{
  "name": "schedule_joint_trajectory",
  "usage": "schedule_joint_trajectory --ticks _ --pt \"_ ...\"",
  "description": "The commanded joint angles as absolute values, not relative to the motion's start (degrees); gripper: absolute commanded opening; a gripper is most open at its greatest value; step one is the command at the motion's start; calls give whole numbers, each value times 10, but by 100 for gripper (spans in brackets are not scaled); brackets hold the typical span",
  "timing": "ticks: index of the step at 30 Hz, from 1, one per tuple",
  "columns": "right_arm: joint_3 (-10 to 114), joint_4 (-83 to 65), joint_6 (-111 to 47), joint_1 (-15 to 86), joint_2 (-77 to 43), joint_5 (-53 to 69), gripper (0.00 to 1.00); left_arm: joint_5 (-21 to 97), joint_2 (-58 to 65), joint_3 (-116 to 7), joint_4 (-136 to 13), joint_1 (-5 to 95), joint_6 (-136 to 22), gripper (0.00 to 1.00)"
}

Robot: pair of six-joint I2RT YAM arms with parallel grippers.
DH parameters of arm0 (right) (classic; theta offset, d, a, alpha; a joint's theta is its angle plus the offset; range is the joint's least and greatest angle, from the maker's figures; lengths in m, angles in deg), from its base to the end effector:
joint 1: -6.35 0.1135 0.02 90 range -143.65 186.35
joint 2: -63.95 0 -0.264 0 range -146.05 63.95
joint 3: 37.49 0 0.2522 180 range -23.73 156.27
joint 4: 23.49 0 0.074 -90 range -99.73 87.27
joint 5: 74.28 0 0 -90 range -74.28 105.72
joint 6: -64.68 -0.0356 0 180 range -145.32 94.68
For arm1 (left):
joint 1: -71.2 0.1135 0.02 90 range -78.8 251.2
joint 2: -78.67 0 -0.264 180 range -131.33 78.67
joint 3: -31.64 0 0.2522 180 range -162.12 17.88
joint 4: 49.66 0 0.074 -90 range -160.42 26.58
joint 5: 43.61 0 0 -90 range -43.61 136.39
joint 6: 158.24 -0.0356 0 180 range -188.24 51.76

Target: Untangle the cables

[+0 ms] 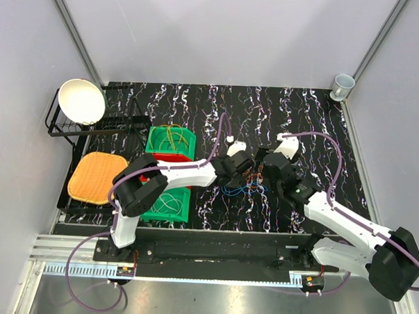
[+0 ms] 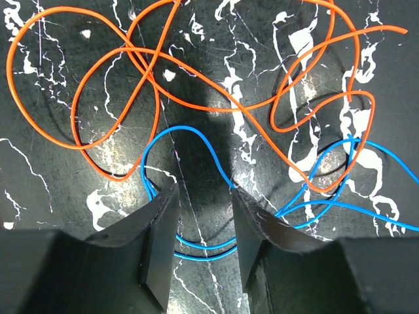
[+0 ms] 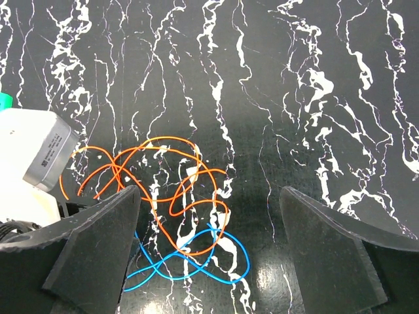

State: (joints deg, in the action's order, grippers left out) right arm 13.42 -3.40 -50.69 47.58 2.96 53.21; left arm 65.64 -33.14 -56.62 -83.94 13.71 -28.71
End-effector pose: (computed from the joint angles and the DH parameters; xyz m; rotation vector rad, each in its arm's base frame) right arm 0.1863 0.1344 0.2489 0.1078 1.9786 0.0627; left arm 0.2284 -0.3366 0.1667 0.2709 2.5014 -0.2605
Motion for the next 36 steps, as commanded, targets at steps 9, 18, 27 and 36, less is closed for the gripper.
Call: schedule_joint_trajectory --ticks 9,18,27,36 --pt "149 -65 -518 484 58 523 98 654 -332 -546 -825 120 -272 27" --pt "297 153 -608 478 21 525 100 696 -240 -471 -825 96 -280 68" --pt "305 214 -643 471 50 502 100 696 -229 -495 -808 75 -324 81" --pt "283 232 -655 470 81 491 100 678 -263 -526 -807 70 -312 78"
